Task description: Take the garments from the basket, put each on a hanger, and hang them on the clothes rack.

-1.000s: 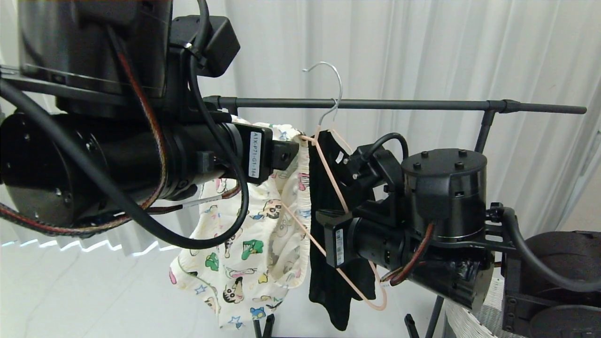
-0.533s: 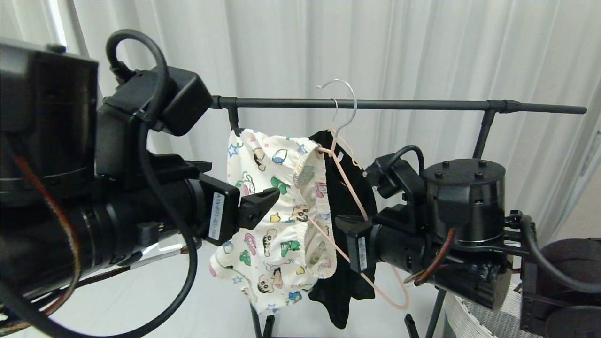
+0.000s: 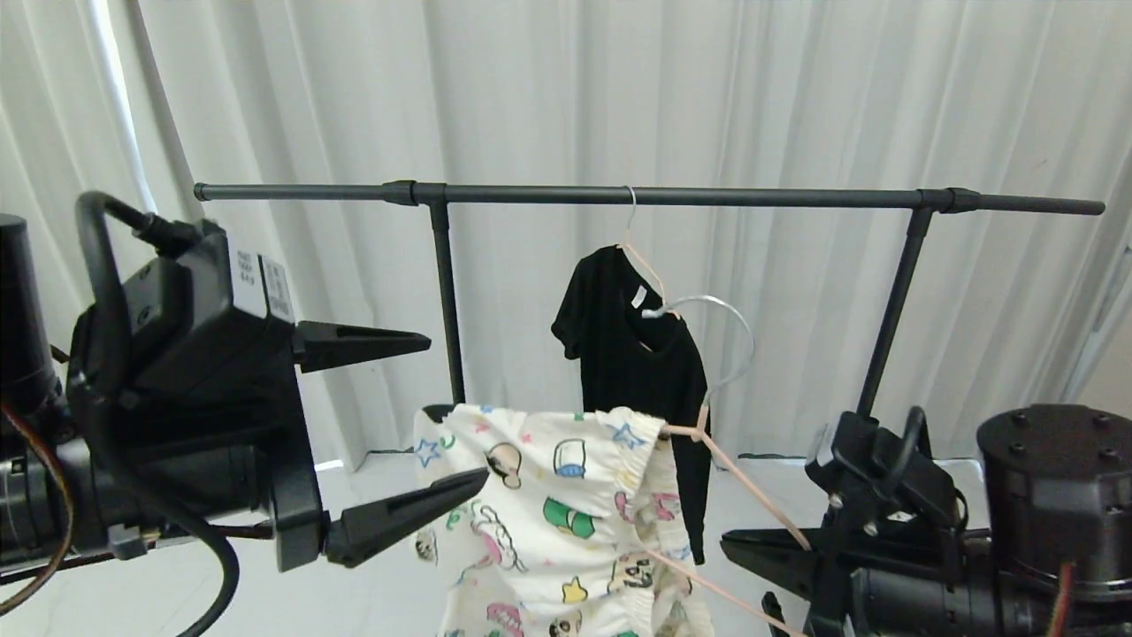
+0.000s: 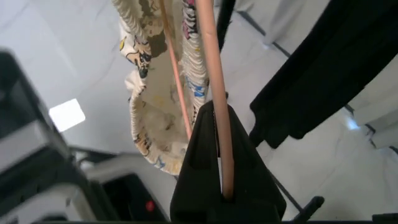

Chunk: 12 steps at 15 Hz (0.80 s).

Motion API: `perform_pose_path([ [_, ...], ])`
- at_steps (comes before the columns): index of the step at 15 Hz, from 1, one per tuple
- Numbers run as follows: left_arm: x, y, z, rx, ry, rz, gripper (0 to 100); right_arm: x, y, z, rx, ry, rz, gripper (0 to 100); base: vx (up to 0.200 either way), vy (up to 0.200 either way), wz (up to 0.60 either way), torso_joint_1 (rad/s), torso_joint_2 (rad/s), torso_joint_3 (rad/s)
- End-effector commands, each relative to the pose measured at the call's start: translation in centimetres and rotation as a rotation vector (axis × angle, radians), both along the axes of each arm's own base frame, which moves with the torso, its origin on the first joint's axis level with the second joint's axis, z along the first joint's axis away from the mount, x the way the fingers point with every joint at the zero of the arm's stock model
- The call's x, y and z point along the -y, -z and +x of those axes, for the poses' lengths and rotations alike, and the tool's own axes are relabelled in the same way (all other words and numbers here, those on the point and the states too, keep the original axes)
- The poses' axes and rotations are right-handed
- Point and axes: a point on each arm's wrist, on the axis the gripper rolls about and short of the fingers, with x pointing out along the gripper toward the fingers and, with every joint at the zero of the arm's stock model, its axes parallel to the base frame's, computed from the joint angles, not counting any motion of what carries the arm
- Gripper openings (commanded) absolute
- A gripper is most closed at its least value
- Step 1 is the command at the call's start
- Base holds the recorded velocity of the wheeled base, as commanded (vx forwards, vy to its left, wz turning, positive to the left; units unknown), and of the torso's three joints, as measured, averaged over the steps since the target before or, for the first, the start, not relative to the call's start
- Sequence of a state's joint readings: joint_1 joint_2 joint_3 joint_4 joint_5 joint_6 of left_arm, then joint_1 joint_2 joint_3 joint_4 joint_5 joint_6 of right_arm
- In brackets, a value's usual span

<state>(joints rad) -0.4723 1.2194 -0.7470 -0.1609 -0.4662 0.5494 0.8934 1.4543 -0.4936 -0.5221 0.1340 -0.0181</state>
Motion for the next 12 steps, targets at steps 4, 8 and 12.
perform_pose_path([
  [4,2.2,3.7,-1.5,0.009,0.305,0.117,100,1.4,0.9,-2.9,0.022,-0.148,-0.03,0,0.0,0.0,0.0,0.0,0.0,0.0],
  [8,4.3,5.2,-1.9,-0.045,0.411,0.154,100,0.4,1.1,-3.8,0.02,-0.215,-0.041,0,0.0,0.0,0.0,0.0,0.0,0.0],
  [12,4.2,6.5,-2.0,-0.092,0.412,0.177,100,0.2,1.0,-4.2,0.047,-0.247,-0.045,0,0.0,0.0,0.0,0.0,0.0,0.0],
])
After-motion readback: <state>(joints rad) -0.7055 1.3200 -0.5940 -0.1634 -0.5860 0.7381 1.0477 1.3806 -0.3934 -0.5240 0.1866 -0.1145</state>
